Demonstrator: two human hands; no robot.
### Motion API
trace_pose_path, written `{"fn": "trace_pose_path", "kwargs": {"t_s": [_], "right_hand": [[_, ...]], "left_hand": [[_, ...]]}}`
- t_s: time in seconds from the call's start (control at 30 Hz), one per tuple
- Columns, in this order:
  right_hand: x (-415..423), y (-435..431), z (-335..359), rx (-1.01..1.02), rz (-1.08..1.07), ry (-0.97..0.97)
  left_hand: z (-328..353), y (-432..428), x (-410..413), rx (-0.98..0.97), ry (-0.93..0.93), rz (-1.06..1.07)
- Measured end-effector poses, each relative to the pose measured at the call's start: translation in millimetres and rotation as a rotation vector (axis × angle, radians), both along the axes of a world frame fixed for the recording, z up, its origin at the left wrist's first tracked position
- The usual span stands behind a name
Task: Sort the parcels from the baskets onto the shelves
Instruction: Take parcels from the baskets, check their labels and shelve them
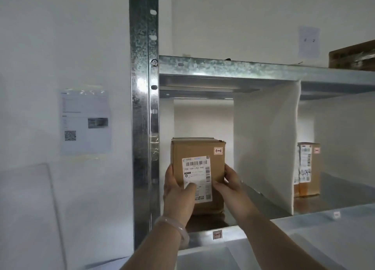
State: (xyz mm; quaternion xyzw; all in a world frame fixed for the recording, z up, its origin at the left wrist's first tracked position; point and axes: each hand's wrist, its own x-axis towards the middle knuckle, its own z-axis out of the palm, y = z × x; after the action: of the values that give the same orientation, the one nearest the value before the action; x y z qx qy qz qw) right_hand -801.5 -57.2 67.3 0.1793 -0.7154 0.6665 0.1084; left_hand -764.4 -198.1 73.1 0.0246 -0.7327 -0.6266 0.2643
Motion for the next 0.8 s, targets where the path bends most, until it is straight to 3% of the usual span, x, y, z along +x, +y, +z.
{"fn": "trace_pose_path", "kwargs": {"t_s": [0.4,0.8], "right_hand": [[-29,-10,1,-0.009,0.214,0.03],[-12,-9,10,0.045,0.218,-0.027]], "left_hand": [[-5,-2,-20,0.032,0.001,0.133],[1,-1,-15,-0.002,-0.08,0.179]]}}
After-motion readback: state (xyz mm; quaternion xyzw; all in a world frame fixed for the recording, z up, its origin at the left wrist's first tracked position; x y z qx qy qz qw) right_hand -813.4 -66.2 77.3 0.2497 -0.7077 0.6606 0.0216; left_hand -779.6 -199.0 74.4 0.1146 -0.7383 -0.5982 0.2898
